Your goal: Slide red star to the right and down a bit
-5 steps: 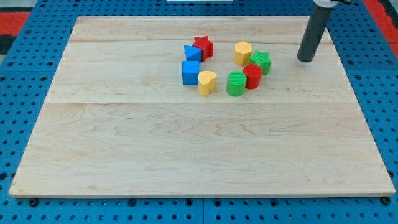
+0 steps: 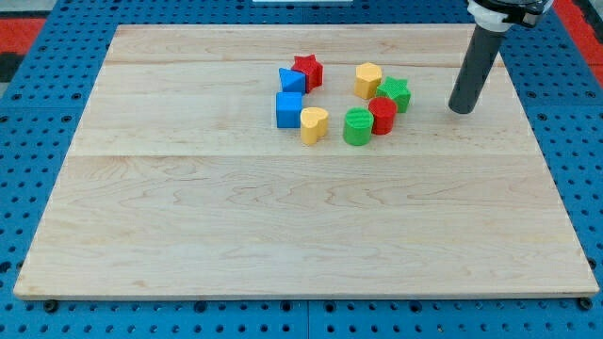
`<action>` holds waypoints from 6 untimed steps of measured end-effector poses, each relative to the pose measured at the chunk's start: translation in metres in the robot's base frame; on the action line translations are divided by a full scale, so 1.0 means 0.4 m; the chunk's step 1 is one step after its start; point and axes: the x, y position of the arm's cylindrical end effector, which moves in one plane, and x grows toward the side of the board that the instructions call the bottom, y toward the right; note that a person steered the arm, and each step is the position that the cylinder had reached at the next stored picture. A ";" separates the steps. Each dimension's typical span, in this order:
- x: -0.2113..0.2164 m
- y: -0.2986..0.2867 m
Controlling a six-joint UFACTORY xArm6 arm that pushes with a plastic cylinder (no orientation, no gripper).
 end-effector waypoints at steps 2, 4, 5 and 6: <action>0.003 -0.003; 0.026 -0.003; 0.026 -0.003; 0.015 -0.002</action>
